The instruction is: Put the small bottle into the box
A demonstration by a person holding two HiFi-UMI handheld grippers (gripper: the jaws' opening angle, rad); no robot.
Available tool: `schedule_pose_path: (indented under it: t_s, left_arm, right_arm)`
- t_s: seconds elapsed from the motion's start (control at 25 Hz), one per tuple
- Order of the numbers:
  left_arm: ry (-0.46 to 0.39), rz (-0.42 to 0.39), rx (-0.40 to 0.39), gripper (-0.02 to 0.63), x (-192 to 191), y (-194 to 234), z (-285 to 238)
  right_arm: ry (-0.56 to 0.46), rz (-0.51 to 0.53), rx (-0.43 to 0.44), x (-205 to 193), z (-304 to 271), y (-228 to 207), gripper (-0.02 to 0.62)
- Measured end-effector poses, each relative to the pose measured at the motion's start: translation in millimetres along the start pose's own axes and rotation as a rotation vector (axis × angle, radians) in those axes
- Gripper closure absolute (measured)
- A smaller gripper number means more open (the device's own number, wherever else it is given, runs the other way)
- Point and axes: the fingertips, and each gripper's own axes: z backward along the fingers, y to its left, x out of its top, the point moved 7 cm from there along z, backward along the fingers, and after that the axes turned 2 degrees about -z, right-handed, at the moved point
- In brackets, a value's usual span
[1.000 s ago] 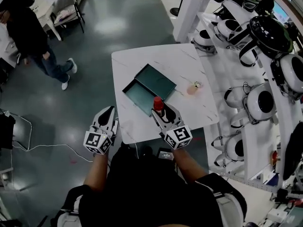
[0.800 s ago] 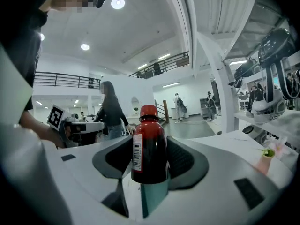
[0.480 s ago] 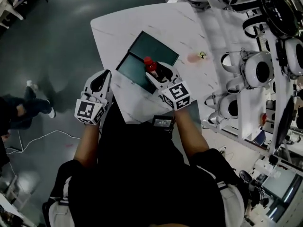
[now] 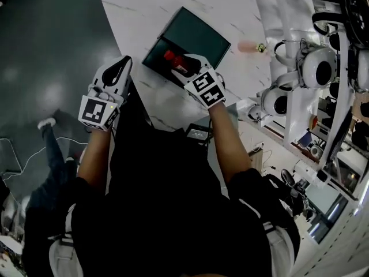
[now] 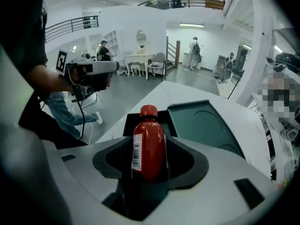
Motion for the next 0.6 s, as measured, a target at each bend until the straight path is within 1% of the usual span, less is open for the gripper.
schedule_pose_path:
  t_s: [0.16,0.44,0.6]
  left_arm:
    - [0.017,0.029,-0.027,0.586,-12.0,0.8,-3.5]
    - [0.044,0.062,-0.063,0.586,-26.3,-0.6,-5.1]
    - [0.049,0.065,-0.056,0.586,-29.4,5.8,-4.3]
  right_arm:
    - [0.065,-0.015,0.014,-14.2,-16.6,0.2,0.36]
    - [0.165,-0.004,0.031,-35.5,-46.7,1.3,0.36]
    - [0.202,0.009,0.059,-37.3,-56.6,0.2,0.36]
